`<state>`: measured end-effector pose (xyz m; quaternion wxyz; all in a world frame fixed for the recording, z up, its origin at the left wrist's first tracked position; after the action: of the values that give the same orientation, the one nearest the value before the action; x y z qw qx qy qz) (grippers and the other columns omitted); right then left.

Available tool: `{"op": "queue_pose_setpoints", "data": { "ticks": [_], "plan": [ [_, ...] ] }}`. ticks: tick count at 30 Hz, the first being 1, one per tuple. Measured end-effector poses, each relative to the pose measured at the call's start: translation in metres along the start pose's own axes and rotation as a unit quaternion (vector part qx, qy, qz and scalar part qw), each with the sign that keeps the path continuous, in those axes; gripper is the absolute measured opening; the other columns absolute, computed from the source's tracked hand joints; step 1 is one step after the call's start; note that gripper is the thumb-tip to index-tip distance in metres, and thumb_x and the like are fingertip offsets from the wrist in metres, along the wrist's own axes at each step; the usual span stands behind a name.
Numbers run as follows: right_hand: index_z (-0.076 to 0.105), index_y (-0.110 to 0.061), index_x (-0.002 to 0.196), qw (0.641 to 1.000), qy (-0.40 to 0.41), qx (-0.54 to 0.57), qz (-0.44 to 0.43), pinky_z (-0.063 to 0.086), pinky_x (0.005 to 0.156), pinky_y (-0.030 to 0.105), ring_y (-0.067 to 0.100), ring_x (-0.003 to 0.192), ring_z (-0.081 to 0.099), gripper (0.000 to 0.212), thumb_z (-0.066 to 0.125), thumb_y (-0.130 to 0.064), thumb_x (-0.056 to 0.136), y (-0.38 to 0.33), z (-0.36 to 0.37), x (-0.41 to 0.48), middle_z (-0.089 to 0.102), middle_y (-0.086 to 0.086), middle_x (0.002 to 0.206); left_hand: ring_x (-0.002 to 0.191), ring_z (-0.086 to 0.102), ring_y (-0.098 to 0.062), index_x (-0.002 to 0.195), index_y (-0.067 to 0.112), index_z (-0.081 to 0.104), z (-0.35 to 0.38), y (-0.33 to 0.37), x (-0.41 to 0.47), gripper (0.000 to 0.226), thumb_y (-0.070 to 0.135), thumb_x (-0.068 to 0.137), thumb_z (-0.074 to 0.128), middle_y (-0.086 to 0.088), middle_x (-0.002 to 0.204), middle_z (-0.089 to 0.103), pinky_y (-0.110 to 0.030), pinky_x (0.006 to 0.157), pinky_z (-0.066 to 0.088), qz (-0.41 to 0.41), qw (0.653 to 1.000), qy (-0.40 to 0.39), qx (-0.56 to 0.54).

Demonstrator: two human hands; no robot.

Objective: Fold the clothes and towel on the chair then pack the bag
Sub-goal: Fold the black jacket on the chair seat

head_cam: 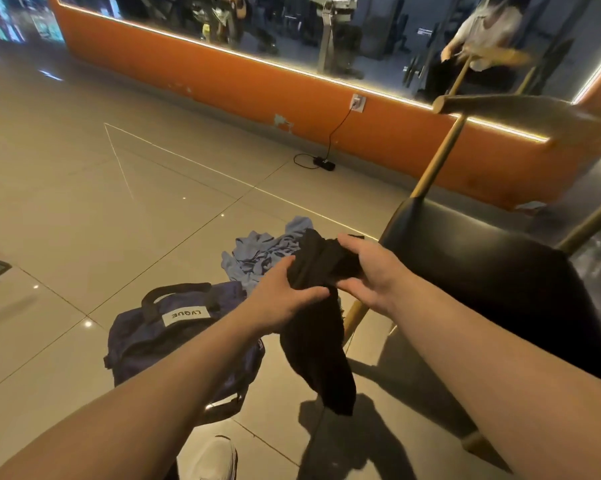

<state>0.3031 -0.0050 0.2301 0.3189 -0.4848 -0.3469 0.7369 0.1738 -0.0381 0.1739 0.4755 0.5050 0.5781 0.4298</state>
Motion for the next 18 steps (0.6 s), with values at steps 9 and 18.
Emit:
{"op": "queue_pose_setpoints", "data": {
  "ticks": [9, 18],
  "plan": [
    [0.062, 0.0, 0.123, 0.986, -0.017, -0.156, -0.052, 0.062, 0.079, 0.033, 0.028, 0.099, 0.073, 0.036, 0.067, 0.009, 0.088, -0.014, -0.005, 0.011, 0.071, 0.016, 0.11, 0.1, 0.072, -0.019, 0.112, 0.023, 0.071, -0.014, -0.001, 0.0, 0.019, 0.035, 0.097, 0.068, 0.0, 0.102, 0.075, -0.036, 0.088, 0.055, 0.001, 1.0, 0.025, -0.006],
    [0.068, -0.02, 0.113, 0.964, 0.058, -0.253, -0.052, 0.059, 0.087, 0.037, 0.024, 0.105, 0.067, 0.028, 0.073, -0.037, 0.091, -0.004, -0.044, 0.017, 0.069, 0.008, 0.115, 0.105, 0.071, -0.033, 0.106, 0.011, 0.074, -0.026, -0.013, -0.002, 0.033, 0.04, 0.103, 0.058, -0.013, 0.108, 0.076, -0.042, 0.092, 0.051, -0.101, 0.985, 0.032, -0.133]
  ]
}}
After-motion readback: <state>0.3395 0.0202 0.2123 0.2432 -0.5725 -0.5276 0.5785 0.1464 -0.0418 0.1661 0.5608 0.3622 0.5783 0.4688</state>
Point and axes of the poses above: each hand's wrist, its own x-axis towards the middle knuckle, its own z-axis out of the palm, y = z × x, the point moved 10 cm from there along x, towards the middle knuckle
